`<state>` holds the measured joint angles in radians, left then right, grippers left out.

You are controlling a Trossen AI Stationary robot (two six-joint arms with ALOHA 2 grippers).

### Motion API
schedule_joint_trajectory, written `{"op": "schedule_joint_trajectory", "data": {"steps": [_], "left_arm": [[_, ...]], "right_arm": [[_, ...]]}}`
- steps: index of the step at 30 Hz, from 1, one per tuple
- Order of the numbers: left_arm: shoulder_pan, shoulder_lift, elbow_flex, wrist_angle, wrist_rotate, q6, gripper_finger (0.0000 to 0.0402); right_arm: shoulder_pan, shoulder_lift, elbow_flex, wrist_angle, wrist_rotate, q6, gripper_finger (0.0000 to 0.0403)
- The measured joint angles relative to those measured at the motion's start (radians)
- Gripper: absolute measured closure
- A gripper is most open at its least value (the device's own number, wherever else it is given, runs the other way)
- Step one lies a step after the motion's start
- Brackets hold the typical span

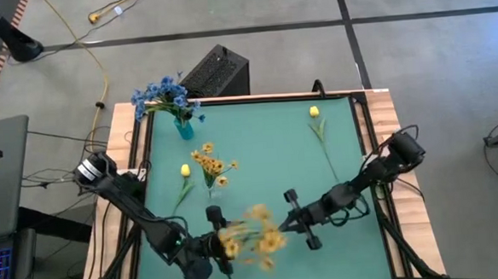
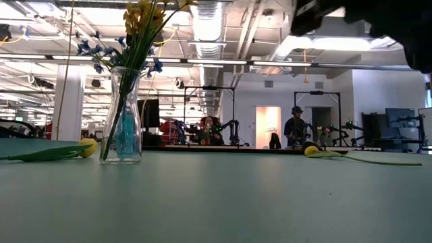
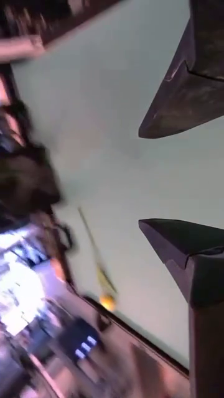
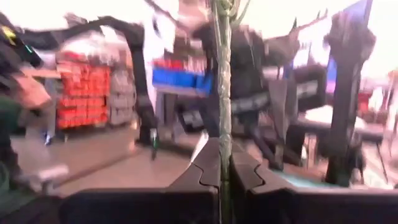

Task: Sort flowers into vase by color
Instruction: Put the yellow flowers into the transparent vase

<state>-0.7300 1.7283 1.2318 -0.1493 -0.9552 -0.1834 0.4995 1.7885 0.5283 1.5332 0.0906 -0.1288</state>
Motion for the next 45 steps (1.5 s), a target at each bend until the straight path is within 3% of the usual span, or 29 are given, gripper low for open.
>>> {"op": "schedule_joint_trajectory", "data": {"steps": [6, 12, 16, 25, 45], "left_arm": [[0.026, 0.007, -0.185, 0.601, 0.062, 0.248, 0.0191], [0.035, 0.007, -0.306, 0.952, 0.218, 0.372, 0.0191], [0.019, 0.008, -0.329, 1.027, 0.244, 0.406, 0.0191], [0.023, 0.007, -0.331, 1.178, 0.194, 0.461, 0.0191], [0.060, 0.007, -0.329, 1.337, 0.241, 0.479, 0.0191]], "right_arm": [[0.003, 0.097, 0.157, 0.021, 0.044, 0.050, 0.0376], [0.018, 0.159, 0.268, -0.019, 0.047, 0.042, 0.0376], [0.018, 0.175, 0.287, -0.009, 0.060, 0.043, 0.0376], [0.008, 0.176, 0.286, -0.057, 0.121, 0.051, 0.0376], [0.008, 0.176, 0.286, -0.064, 0.145, 0.045, 0.0375]]}}
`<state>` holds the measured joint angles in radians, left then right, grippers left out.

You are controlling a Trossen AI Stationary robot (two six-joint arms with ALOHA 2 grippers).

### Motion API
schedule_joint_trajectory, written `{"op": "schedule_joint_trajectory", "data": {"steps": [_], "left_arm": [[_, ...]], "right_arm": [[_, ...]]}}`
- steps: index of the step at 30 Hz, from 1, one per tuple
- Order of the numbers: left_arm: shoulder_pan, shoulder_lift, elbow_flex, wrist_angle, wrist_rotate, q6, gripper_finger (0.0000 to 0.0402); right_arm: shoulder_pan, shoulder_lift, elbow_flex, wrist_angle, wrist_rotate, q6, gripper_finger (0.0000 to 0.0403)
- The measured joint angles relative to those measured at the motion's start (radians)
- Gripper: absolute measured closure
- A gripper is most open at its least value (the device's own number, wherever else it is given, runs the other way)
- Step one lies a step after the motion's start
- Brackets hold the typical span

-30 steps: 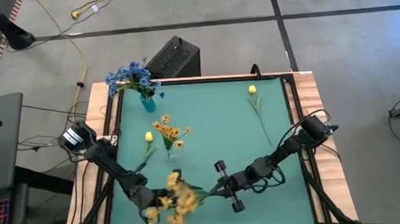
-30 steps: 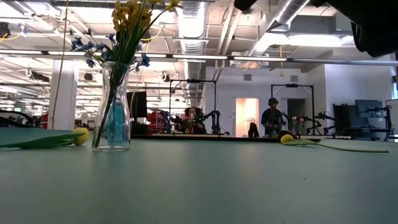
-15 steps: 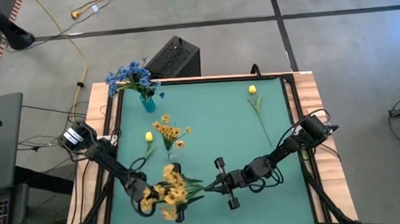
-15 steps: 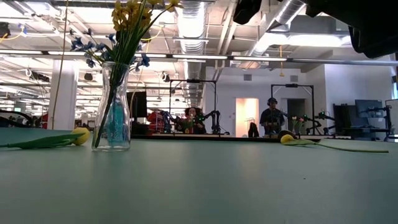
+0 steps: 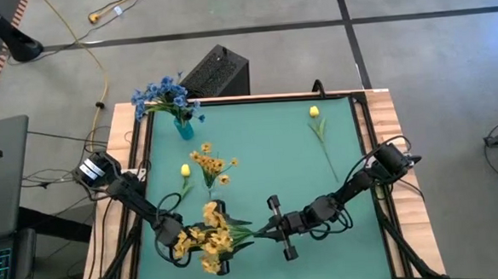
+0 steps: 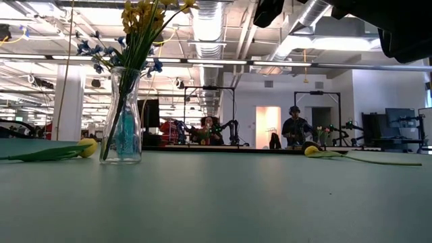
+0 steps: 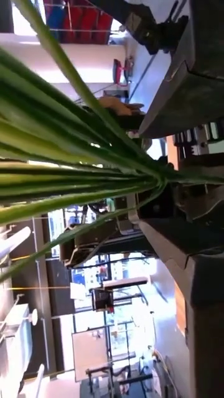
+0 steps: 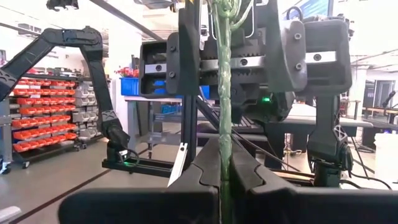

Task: Sort flowers into vase by color
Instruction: Put the yellow flowers into the transparent vase

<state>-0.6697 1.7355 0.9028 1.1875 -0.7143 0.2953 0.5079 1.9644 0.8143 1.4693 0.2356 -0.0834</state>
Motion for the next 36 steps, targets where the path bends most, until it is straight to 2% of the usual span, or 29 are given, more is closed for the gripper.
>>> {"op": "schedule_joint_trajectory", "data": {"steps": [8, 12, 17, 22, 23, 31, 36], "left_arm": [[0.000, 0.000, 0.000, 0.025, 0.002, 0.004, 0.0192], [0.000, 0.000, 0.000, 0.029, 0.002, 0.015, 0.0210], [0.000, 0.000, 0.000, 0.030, 0.001, 0.015, 0.0269], [0.000, 0.000, 0.000, -0.025, 0.002, 0.013, 0.0376], [0.000, 0.000, 0.000, -0.031, 0.002, 0.008, 0.0387], [0.016, 0.000, 0.000, -0.128, 0.020, -0.049, 0.0398], [0.021, -0.007, 0.000, -0.156, 0.013, -0.071, 0.0399]], "right_arm": [[0.000, 0.000, 0.000, -0.003, 0.000, -0.003, 0.0375], [0.000, -0.001, 0.000, -0.003, 0.000, -0.004, 0.0375], [0.000, -0.001, 0.000, -0.003, -0.001, -0.005, 0.0373], [0.001, -0.001, 0.000, -0.017, -0.016, -0.003, 0.0354], [0.003, -0.001, 0.000, -0.023, -0.016, -0.004, 0.0351], [0.008, -0.002, 0.000, -0.050, -0.002, -0.030, 0.0333], [0.022, -0.003, 0.000, -0.111, 0.006, -0.033, 0.0272]]}}
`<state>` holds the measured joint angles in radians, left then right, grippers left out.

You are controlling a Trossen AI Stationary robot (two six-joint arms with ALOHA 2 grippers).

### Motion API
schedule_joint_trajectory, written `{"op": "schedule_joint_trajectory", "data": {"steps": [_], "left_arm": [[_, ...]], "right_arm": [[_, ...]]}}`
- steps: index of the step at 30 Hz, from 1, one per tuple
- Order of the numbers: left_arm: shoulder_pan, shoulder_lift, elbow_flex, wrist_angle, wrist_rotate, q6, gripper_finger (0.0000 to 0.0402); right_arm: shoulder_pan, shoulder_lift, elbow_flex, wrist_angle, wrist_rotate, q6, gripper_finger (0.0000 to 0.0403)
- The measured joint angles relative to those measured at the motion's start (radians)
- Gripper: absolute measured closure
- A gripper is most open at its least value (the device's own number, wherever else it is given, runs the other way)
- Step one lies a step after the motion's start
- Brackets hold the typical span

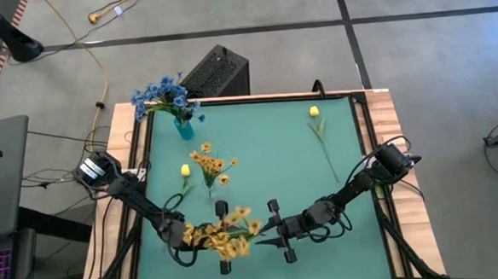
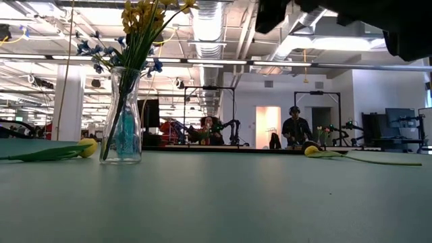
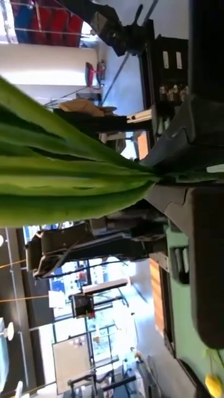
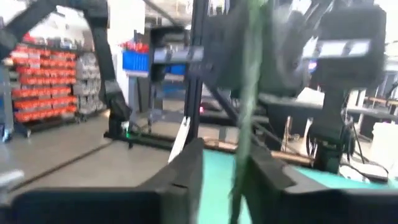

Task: Sort flowers into vase by color
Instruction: Put the yellow flowers into the transparent vase

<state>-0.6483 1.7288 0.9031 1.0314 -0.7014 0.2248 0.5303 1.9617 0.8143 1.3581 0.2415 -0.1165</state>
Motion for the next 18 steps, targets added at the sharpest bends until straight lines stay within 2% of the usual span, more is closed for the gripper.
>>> {"op": "schedule_joint_trajectory", "data": {"steps": [4, 8, 14, 18], "left_arm": [[-0.001, -0.066, 0.000, -0.110, -0.021, -0.039, 0.0400], [-0.004, -0.186, 0.000, -0.344, -0.040, -0.147, 0.0400], [-0.003, -0.382, 0.000, -0.740, -0.057, -0.359, 0.0401], [-0.004, -0.468, 0.000, -0.984, -0.133, -0.478, 0.0401]], "right_arm": [[0.001, 0.000, 0.000, -0.062, 0.001, -0.013, 0.0194], [-0.001, 0.001, 0.000, -0.116, 0.002, -0.019, 0.0133], [-0.002, 0.001, 0.000, -0.157, 0.025, -0.023, 0.0108], [-0.003, 0.001, 0.000, -0.174, 0.025, -0.023, 0.0107]]}}
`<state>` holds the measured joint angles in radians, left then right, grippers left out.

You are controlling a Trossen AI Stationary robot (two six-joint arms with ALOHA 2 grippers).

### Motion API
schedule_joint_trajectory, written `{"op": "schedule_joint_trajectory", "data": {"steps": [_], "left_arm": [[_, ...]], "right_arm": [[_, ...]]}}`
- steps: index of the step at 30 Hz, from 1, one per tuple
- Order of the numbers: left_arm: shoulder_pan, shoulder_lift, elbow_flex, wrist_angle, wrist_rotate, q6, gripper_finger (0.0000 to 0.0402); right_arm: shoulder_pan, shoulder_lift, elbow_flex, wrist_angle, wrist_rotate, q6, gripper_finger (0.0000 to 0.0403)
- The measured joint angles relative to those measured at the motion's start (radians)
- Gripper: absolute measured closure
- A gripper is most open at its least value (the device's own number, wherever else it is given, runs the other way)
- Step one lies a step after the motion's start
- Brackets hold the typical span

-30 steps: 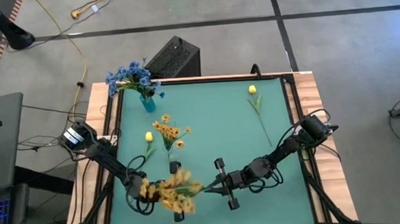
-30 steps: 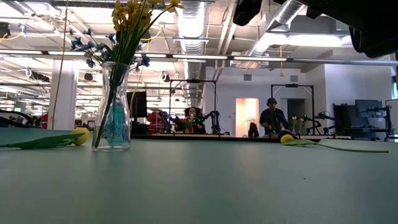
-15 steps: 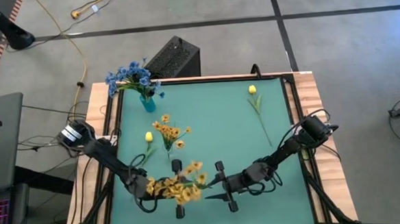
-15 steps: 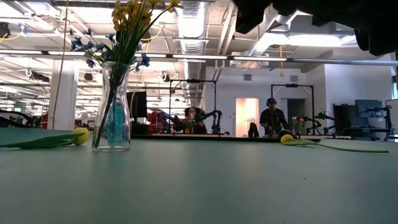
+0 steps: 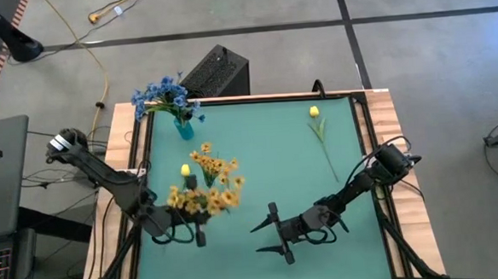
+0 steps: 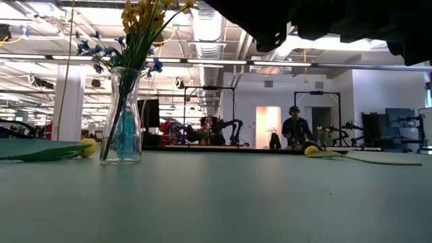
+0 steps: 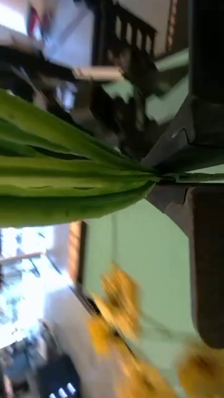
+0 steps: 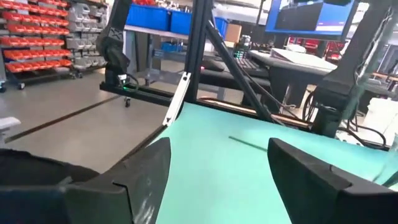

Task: Sort flowers into vase by color
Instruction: Put the yellow flowers into the transparent vase

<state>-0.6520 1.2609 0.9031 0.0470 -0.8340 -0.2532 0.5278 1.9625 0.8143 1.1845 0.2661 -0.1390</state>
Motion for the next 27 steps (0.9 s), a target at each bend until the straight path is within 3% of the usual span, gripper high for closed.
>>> {"op": "schedule_joint_trajectory", "data": {"steps": [6, 17, 27], "left_arm": [[-0.043, -0.044, 0.000, -0.211, -0.156, -0.084, 0.0401], [-0.089, -0.047, -0.005, -0.327, -0.399, -0.134, 0.0401], [-0.044, -0.047, -0.011, -0.553, -0.453, -0.354, 0.0401]], "right_arm": [[0.000, 0.000, 0.000, -0.014, 0.000, 0.006, 0.0107], [-0.007, 0.000, 0.000, -0.015, -0.001, 0.008, 0.0107], [-0.007, 0.000, 0.000, -0.018, -0.002, 0.008, 0.0107]]}}
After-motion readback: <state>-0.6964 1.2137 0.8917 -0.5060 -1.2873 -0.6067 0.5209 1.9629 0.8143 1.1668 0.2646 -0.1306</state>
